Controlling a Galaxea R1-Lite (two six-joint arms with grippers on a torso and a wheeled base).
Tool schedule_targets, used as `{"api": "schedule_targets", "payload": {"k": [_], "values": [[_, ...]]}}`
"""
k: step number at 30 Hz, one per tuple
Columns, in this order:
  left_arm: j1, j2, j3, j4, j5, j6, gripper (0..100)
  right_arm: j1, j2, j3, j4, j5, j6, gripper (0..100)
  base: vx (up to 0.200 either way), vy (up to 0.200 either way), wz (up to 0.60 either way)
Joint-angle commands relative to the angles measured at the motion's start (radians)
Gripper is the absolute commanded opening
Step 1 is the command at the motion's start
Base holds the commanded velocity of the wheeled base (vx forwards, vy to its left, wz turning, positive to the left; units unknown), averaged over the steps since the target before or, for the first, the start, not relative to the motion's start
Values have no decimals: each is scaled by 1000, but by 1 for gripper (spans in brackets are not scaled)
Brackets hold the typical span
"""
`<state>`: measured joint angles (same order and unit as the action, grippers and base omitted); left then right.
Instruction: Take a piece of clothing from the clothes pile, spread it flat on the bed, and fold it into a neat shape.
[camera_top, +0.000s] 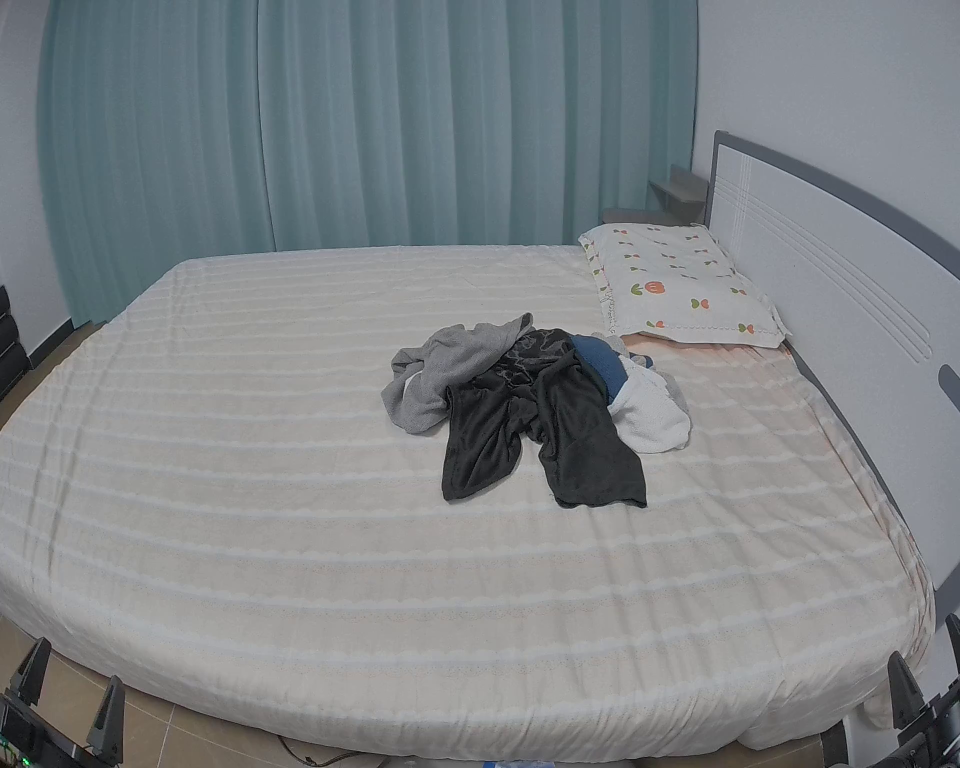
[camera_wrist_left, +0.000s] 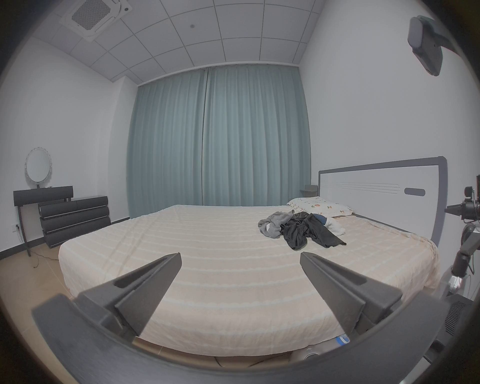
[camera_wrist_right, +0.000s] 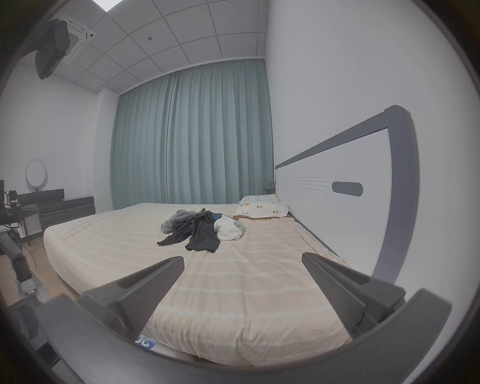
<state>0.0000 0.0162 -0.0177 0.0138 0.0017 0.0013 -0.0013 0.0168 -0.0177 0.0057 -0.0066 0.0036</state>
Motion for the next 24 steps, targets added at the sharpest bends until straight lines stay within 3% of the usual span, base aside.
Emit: {"api": "schedule_targets", "payload": {"k": [1, 3, 4, 5, 7, 10, 13, 17, 20, 24], "values": [[0, -15, 15, 0, -2, 6, 100, 0, -17, 4, -9, 4, -1, 100, 0, 0, 0], [0, -15, 15, 0, -2, 0, 100, 10, 54, -130, -26, 19, 41, 100, 0, 0, 0], [0, -15, 15, 2, -2, -1, 100, 21, 170, -278, -21, 22, 131, 100, 0, 0, 0], [0, -15, 15, 0, -2, 0, 100, 21, 227, -312, -18, 31, 171, 100, 0, 0, 0], [0, -15, 15, 0, 0, 5, 100, 24, 299, -329, -21, 42, 167, 100, 0, 0, 0], [0, -15, 15, 0, 0, -3, 100, 52, 448, -297, -32, 89, 91, 100, 0, 0, 0], [0, -15, 15, 0, 0, 3, 100, 67, 577, -291, -61, 94, 102, 100, 0, 0, 0], [0, -15, 15, 0, 0, 2, 100, 96, 847, -295, -210, 97, 162, 100, 0, 0, 0], [0, -15, 15, 0, 1, 2, 100, 98, 957, -298, -276, 97, 171, 100, 0, 0, 0], [0, -15, 15, 0, 1, 2, 100, 96, 1253, -367, -403, 97, 190, 100, 0, 0, 0]]}}
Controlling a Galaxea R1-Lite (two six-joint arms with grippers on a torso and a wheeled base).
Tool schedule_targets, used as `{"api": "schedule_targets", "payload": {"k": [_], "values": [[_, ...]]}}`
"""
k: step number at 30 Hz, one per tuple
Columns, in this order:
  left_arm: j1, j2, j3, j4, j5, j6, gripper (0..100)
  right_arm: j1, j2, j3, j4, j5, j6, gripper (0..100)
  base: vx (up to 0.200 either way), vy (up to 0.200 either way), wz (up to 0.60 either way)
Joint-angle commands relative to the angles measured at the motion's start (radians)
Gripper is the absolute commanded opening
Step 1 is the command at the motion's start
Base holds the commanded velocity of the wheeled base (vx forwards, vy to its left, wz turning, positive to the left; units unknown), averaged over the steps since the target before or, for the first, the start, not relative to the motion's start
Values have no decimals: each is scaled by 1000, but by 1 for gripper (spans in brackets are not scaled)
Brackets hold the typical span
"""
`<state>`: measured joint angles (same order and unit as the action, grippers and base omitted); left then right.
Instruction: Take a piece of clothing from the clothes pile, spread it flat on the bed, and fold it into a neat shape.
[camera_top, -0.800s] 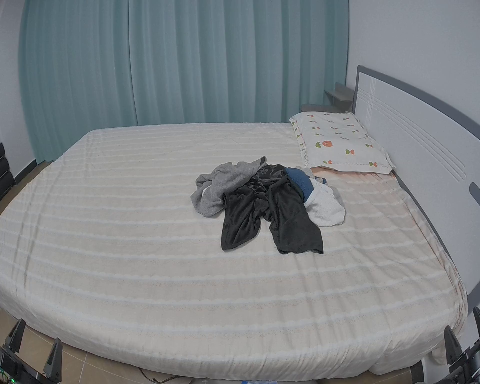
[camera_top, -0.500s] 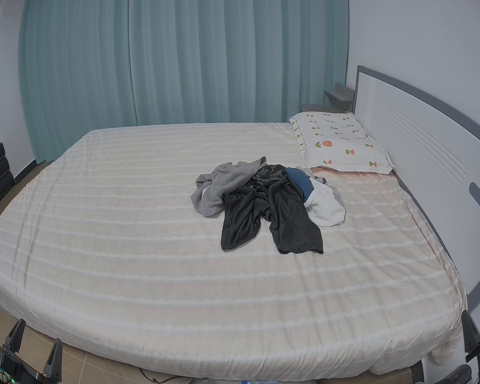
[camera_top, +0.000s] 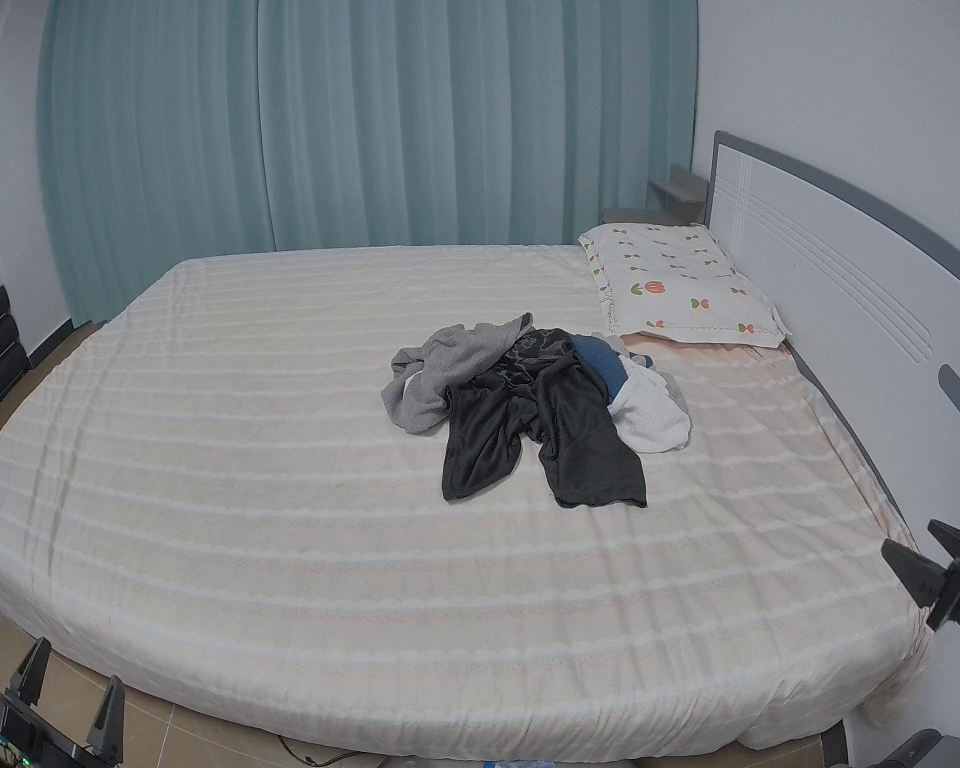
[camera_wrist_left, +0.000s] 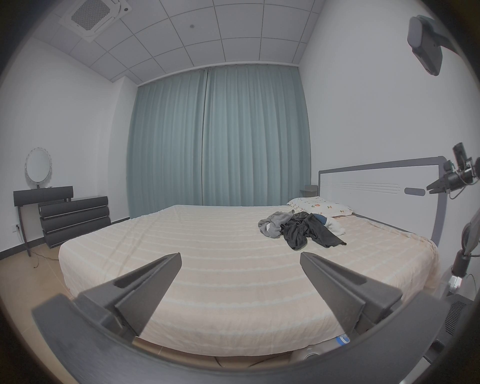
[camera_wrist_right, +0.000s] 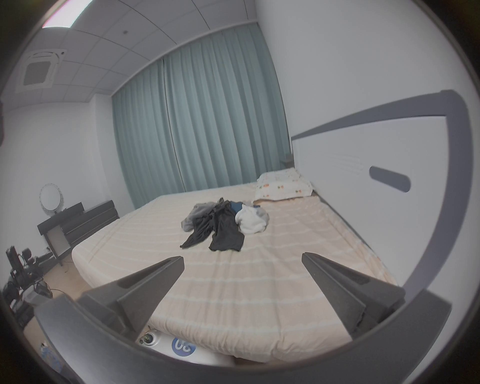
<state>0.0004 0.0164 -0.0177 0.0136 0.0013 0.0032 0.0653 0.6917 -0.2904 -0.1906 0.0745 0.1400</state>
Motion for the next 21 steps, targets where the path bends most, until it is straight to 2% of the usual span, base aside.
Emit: {"api": "schedule_targets", "payload": {"k": [1, 4, 5, 6, 7, 9, 15, 21], "values": [[0, -15, 15, 0, 2, 1, 100, 30, 646, -122, -230, 16, 72, 100, 0, 0, 0], [0, -15, 15, 0, 3, -3, 100, 33, 827, -207, -294, 16, 122, 100, 0, 0, 0], [0, -15, 15, 0, 3, -3, 100, 33, 827, -207, -294, 16, 122, 100, 0, 0, 0], [0, -15, 15, 0, 3, -6, 100, 41, 947, -266, -339, 7, 142, 100, 0, 0, 0], [0, -15, 15, 0, 3, -6, 100, 42, 963, -276, -348, 5, 144, 100, 0, 0, 0], [0, -15, 15, 0, 3, -8, 100, 47, 1118, -375, -401, -7, 161, 100, 0, 0, 0], [0, -15, 15, 0, 3, -8, 100, 64, 1410, -622, -406, -84, 228, 100, 0, 0, 0], [0, -15, 15, 0, 13, -31, 100, 100, 1574, -800, -385, -91, 270, 100, 0, 0, 0]]}}
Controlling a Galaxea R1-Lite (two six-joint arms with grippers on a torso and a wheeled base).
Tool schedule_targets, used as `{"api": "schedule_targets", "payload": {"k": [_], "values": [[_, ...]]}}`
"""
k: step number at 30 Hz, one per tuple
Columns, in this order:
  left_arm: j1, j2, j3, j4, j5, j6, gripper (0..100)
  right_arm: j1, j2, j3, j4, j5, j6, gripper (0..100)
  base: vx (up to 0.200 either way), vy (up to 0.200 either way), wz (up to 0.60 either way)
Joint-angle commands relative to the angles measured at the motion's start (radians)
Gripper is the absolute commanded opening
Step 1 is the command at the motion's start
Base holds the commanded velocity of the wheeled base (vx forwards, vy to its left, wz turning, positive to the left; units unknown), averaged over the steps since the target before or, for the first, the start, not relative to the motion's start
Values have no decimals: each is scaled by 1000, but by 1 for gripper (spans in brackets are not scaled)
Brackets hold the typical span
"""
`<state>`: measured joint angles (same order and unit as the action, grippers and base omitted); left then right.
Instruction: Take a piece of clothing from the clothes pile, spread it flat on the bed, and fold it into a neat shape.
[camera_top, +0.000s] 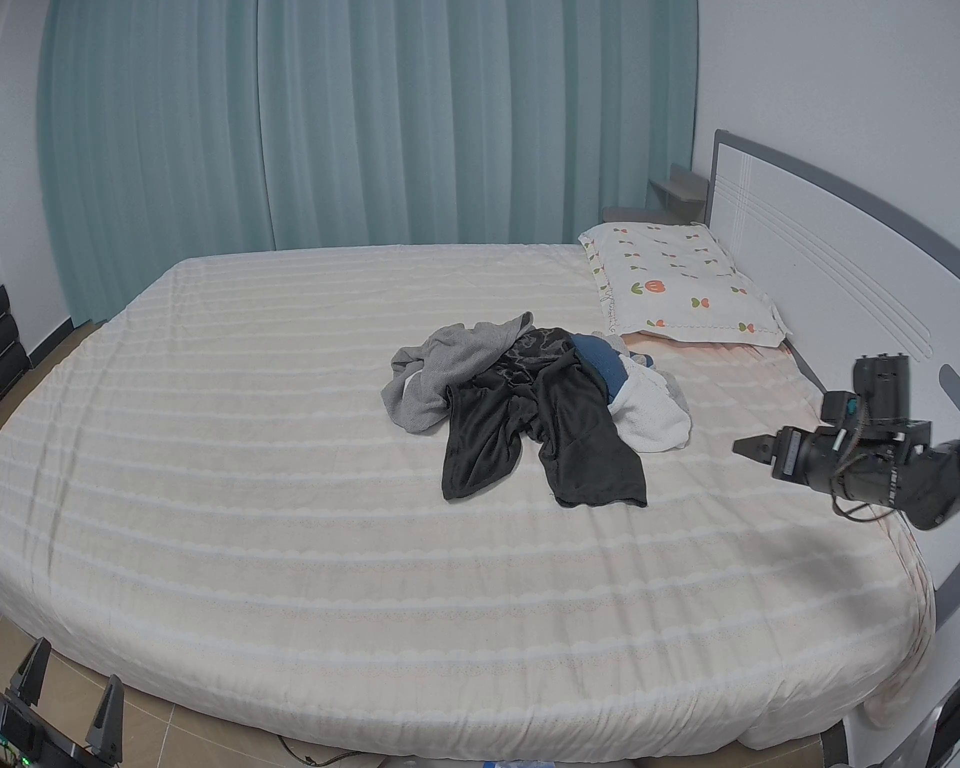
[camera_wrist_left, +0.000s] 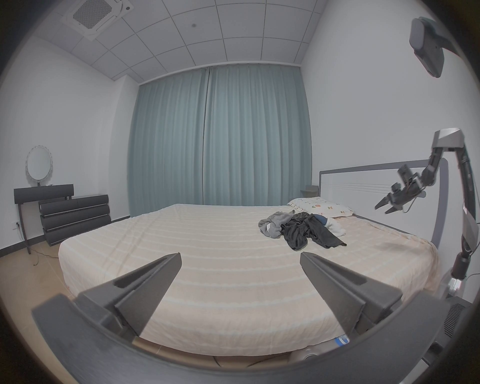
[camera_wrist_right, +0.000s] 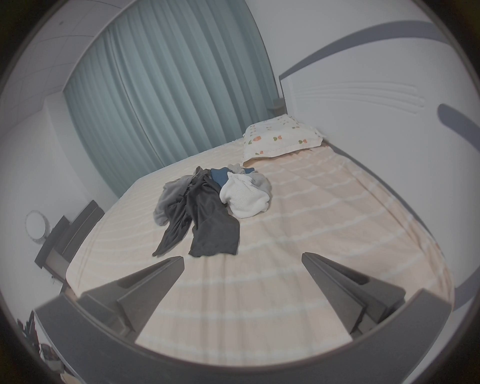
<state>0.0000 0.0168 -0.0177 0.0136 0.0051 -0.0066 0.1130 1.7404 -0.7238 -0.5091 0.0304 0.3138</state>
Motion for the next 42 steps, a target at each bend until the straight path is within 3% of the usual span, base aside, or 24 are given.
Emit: {"api": "schedule_targets", "payload": {"k": [1, 16, 30, 31, 42], "values": [[0, -15, 15, 0, 10, -27, 100, 63, 571, -419, -65, -49, 96, 100, 0, 0, 0], [0, -15, 15, 0, 13, -30, 100, 123, 873, -763, -61, -69, 146, 100, 0, 0, 0], [0, -15, 15, 0, 15, -32, 100, 168, 919, -858, -42, -72, 151, 100, 0, 0, 0], [0, -15, 15, 0, 15, -32, 100, 171, 921, -859, -43, -72, 151, 0, 0, 0, 0], [0, -15, 15, 0, 23, -35, 100, 178, 926, -882, -15, -72, 154, 0, 0, 0, 0]]}}
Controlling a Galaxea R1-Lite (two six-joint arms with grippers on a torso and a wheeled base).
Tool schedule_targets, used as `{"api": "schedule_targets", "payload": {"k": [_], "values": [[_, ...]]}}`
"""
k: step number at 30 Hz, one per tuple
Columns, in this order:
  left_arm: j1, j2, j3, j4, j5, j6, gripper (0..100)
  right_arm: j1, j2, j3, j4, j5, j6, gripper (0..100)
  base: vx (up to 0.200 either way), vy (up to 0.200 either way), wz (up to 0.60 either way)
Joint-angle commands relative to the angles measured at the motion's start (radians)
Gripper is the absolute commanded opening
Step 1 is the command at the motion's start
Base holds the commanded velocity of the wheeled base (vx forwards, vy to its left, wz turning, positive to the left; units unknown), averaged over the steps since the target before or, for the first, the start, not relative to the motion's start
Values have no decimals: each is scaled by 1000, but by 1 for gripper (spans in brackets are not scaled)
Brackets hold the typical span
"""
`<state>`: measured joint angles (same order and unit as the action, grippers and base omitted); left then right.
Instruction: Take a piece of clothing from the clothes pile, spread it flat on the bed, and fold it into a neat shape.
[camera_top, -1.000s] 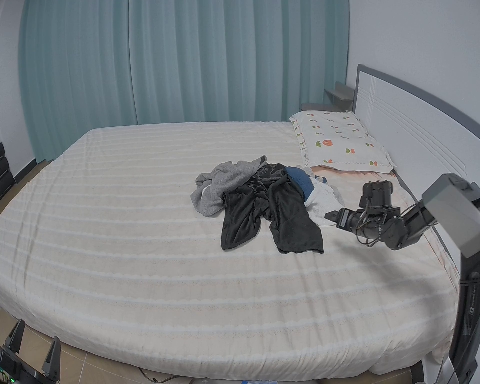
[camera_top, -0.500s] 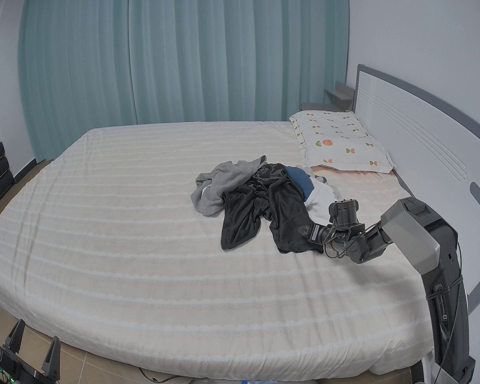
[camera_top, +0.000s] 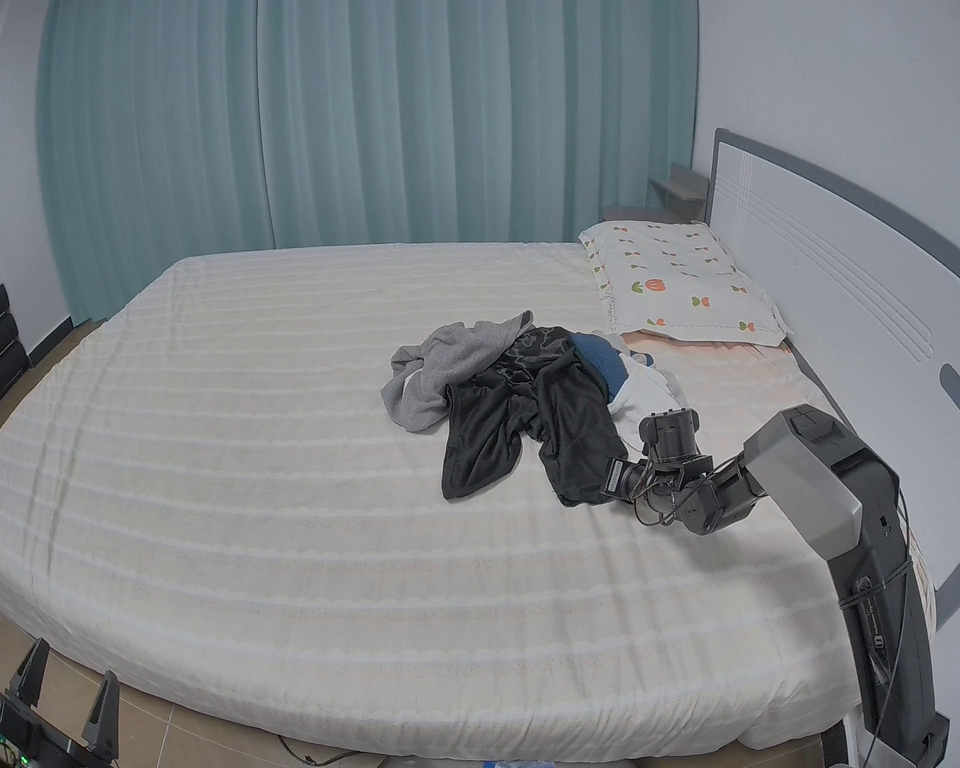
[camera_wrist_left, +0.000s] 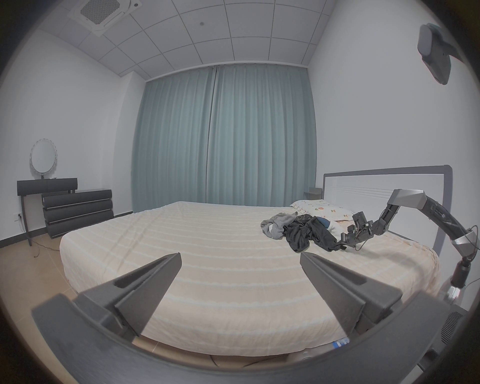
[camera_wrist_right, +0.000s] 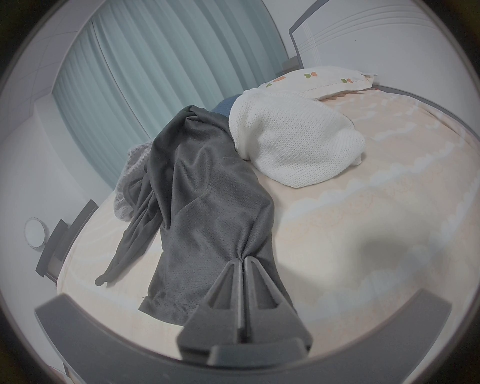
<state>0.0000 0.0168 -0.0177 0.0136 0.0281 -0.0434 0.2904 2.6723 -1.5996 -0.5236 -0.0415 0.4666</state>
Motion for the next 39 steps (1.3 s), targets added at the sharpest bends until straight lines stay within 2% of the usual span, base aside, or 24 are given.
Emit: {"api": "schedule_targets", "payload": {"k": [1, 8, 16, 17, 19, 24, 26, 31, 33, 34, 36, 39], "values": [[0, -15, 15, 0, 0, 4, 100, 1, -11, -7, -4, 0, 1, 0, 0, 0, 0], [0, -15, 15, 0, 1, -1, 100, 10, -69, 4, -9, -6, 64, 0, 0, 0, 0], [2, -17, 15, 0, 1, -3, 100, 24, -157, 35, -15, -9, 233, 0, 0, 0, 0], [2, -17, 15, 0, 1, -3, 100, 24, -157, 35, -15, -9, 233, 0, 0, 0, 0], [2, -17, 15, 0, 1, 0, 100, 36, -215, 64, -19, -8, 311, 0, 0, 0, 0], [2, -17, 15, 0, -4, 0, 100, 62, -371, 193, -55, 5, 414, 0, 0, 0, 0], [2, -15, 15, 0, -10, 0, 100, 65, -408, 236, -76, 8, 417, 0, 0, 0, 0], [0, -17, 12, -11, -43, 19, 100, 110, -578, 481, -257, 6, 405, 0, 0, 0, 0], [-2, -9, -38, -41, -74, -3, 100, 118, -611, 520, -279, 6, 399, 0, 0, 0, 0], [-18, 71, -211, -96, -103, -99, 100, 130, -652, 558, -300, 6, 379, 0, 0, 0, 0], [-28, 193, -341, -100, -119, -162, 100, 139, -694, 569, -305, 2, 360, 0, 0, 0, 0], [-29, 331, -413, -100, -154, -96, 100, 164, -786, 569, -288, -9, 343, 0, 0, 0, 0]]}}
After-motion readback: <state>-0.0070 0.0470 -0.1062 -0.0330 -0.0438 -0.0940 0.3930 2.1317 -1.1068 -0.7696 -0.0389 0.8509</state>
